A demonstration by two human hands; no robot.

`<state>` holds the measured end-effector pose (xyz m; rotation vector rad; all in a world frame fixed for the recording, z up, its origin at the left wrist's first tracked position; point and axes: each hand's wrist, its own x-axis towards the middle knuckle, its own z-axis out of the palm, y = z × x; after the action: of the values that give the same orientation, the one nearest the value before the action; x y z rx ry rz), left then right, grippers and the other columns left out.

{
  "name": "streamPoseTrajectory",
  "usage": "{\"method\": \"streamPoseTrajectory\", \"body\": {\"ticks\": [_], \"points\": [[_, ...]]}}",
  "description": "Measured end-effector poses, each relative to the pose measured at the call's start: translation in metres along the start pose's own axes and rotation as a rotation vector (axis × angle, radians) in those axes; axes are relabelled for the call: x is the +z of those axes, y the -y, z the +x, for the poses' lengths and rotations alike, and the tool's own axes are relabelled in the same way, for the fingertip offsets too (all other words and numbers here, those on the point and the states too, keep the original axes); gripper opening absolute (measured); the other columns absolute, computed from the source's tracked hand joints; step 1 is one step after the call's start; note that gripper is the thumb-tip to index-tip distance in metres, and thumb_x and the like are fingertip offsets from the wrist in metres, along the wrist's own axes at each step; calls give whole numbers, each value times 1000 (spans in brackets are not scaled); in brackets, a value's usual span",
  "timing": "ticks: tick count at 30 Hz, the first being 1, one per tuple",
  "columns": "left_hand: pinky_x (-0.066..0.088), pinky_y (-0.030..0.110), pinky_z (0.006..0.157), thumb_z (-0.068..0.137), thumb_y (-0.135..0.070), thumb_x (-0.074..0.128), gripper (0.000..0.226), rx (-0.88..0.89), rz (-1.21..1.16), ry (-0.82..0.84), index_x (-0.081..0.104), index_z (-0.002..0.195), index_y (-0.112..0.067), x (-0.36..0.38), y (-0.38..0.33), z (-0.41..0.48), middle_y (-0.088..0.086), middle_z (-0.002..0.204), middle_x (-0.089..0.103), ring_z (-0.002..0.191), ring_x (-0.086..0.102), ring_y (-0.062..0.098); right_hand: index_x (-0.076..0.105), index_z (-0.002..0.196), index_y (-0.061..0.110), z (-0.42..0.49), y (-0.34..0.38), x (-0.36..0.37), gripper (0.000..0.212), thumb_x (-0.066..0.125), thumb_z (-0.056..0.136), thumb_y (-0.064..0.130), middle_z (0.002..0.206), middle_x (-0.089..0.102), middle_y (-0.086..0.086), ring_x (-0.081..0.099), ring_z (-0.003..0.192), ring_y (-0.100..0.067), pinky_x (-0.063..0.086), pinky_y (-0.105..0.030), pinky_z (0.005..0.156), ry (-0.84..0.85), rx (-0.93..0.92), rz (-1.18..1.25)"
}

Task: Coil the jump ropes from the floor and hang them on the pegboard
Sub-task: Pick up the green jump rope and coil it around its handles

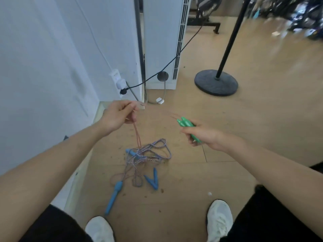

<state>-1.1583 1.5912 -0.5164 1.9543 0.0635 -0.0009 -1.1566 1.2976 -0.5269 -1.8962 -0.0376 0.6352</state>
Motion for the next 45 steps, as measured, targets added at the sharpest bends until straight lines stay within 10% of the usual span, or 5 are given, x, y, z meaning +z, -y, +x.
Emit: {"method": "streamPoseTrajectory", "body": {"ticks": [6, 17, 26, 34, 45], "points": [[56, 31, 76, 101, -21, 58, 22, 137, -181, -259, 71, 93, -6, -11, -36, -10, 13, 79, 68, 73, 64, 21, 51, 91, 19, 0, 0, 16, 23, 66, 94, 36, 62, 43, 5, 37, 49, -10, 27, -20, 42, 33, 16, 171], [52, 29, 69, 97, -10, 62, 12, -117, -235, -76, 70, 106, -6, 9, -9, -21, 7, 78, 58, 66, 52, 17, 54, 79, 16, 10, 21, 23, 27, 58, 98, 35, 65, 46, 2, 42, 55, -12, 38, -24, 55, 2, -2, 774], [39, 26, 54, 94, -15, 67, 11, -68, -81, 168, 77, 90, -15, 30, -9, -41, 2, 67, 66, 53, 47, 14, 40, 146, 6, -3, 37, 10, 65, 53, 83, 10, 54, 27, 6, 24, 47, -8, 23, -21, 43, 329, -107, 980], [31, 20, 46, 90, -12, 72, 7, -93, -53, 209, 77, 89, -6, 43, -10, -53, 4, 58, 64, 47, 39, 13, 53, 120, 9, -8, 39, 10, 40, 54, 80, 8, 52, 24, 7, 23, 43, -6, 21, -19, 39, 684, -131, 833], [46, 23, 57, 88, -22, 75, 6, 23, 184, 116, 77, 84, -19, 19, -5, -53, 1, 68, 72, 56, 55, 10, 47, 89, 19, -3, 33, 22, 16, 56, 95, 7, 57, 33, 8, 26, 46, -7, 19, -19, 39, 197, -56, 98]]}}
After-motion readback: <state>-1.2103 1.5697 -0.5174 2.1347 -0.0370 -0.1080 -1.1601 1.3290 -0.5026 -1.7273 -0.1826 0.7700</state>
